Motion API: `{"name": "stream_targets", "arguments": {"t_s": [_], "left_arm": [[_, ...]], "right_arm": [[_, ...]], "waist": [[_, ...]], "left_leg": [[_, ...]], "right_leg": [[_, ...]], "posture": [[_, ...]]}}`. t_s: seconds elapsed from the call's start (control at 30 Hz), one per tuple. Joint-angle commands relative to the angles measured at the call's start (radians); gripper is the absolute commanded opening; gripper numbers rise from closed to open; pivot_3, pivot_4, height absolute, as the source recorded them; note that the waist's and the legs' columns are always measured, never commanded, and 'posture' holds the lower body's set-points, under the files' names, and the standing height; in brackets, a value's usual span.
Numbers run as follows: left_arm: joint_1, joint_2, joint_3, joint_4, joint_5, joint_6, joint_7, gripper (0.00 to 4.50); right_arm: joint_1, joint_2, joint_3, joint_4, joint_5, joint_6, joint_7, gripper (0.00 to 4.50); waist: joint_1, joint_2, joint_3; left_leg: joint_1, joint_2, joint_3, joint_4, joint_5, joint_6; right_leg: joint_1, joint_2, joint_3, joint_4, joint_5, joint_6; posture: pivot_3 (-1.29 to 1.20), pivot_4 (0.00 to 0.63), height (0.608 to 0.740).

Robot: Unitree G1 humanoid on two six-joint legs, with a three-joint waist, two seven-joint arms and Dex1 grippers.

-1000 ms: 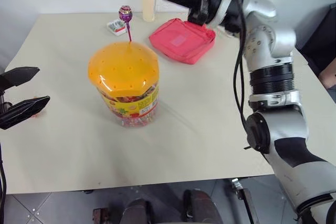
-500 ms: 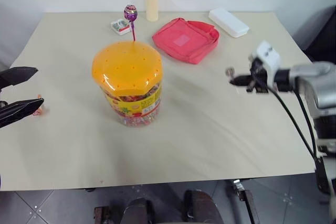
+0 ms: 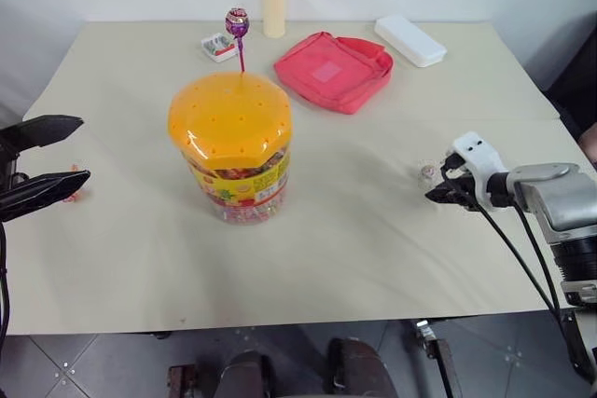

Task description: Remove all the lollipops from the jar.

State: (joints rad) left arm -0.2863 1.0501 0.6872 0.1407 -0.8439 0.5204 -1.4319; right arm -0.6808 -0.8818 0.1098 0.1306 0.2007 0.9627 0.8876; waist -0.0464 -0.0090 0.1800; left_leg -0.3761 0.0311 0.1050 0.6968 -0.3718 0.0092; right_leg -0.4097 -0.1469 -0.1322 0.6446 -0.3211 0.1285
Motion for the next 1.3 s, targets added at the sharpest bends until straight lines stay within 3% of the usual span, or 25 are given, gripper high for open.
{"name": "stream_targets", "arguments": {"t_s": [0.03,0.17,0.2,0.3,0.5,0.7,0.87,1.1,1.3], "left_arm": [[-0.011,0.016,0.017,0.004,-0.005,-0.013,-0.003,4.50],[-0.014,0.024,0.021,0.015,-0.004,-0.012,-0.011,4.50],[-0.014,0.029,0.023,0.019,-0.004,-0.011,-0.013,4.50],[-0.019,0.037,0.024,0.028,-0.002,-0.010,-0.015,4.50],[-0.054,0.037,0.000,0.035,-0.001,-0.011,-0.003,4.50],[-0.067,0.019,0.006,0.028,-0.006,-0.021,0.008,4.50],[-0.044,0.016,0.051,0.007,-0.018,-0.024,0.025,4.50],[0.059,0.001,0.162,-0.070,-0.037,-0.001,0.053,4.50],[0.139,-0.025,0.233,-0.138,-0.056,0.012,0.085,4.50]], "right_arm": [[0.019,-0.056,-0.078,-0.113,0.054,0.000,0.046,2.99],[0.057,-0.104,-0.180,-0.258,0.181,0.008,0.152,4.43],[0.046,-0.108,-0.234,-0.296,0.242,0.016,0.185,4.49],[-0.031,-0.093,-0.298,-0.323,0.348,0.031,0.212,4.49],[-0.326,0.077,-0.208,-0.227,0.401,-0.032,0.199,4.49],[-0.531,0.347,-0.071,0.024,0.340,-0.206,0.228,4.49],[-0.633,0.495,-0.016,0.260,0.276,-0.341,0.255,4.49],[-0.815,0.677,-0.049,0.642,0.216,-0.526,0.262,4.49],[-0.923,0.769,-0.080,0.842,0.177,-0.626,0.271,4.49]], "waist": [[0.002,0.000,0.000],[0.014,0.000,0.000],[0.017,0.000,0.000],[0.018,0.000,0.000],[0.013,0.000,0.000],[0.001,0.000,0.000],[-0.013,0.000,0.000],[-0.053,0.000,0.000],[-0.070,0.000,0.000]], "left_leg": [[0.000,0.000,0.000,0.000,0.000,0.000],[0.000,0.000,0.000,0.000,0.000,0.000],[0.000,0.000,0.000,0.000,0.000,0.000],[0.000,0.000,0.000,0.001,0.000,0.000],[0.001,0.000,0.001,0.001,0.000,0.000],[0.001,0.000,0.001,0.001,0.000,0.000],[0.000,0.000,-0.002,0.000,0.000,0.000],[0.001,0.000,-0.006,-0.001,0.000,0.000],[0.001,-0.001,-0.012,-0.002,0.000,0.000]], "right_leg": [[0.000,0.000,0.000,0.000,0.000,0.000],[0.000,0.000,0.000,0.000,0.000,0.000],[0.000,0.000,0.000,-0.001,0.000,0.000],[0.000,0.000,0.000,-0.001,0.000,0.000],[0.000,0.001,0.001,0.000,0.000,0.000],[0.000,0.001,0.000,0.001,0.000,0.000],[0.000,0.001,-0.002,0.002,0.000,0.000],[-0.001,0.001,-0.003,0.006,0.000,0.000],[0.000,0.001,-0.002,0.009,0.000,0.000]], "posture": [[0.00,0.150,0.740],[0.00,0.150,0.740],[0.00,0.150,0.740],[0.00,0.150,0.740],[0.00,0.150,0.740],[0.00,0.150,0.740],[0.00,0.150,0.740],[0.00,0.150,0.740],[0.00,0.150,0.740]]}}
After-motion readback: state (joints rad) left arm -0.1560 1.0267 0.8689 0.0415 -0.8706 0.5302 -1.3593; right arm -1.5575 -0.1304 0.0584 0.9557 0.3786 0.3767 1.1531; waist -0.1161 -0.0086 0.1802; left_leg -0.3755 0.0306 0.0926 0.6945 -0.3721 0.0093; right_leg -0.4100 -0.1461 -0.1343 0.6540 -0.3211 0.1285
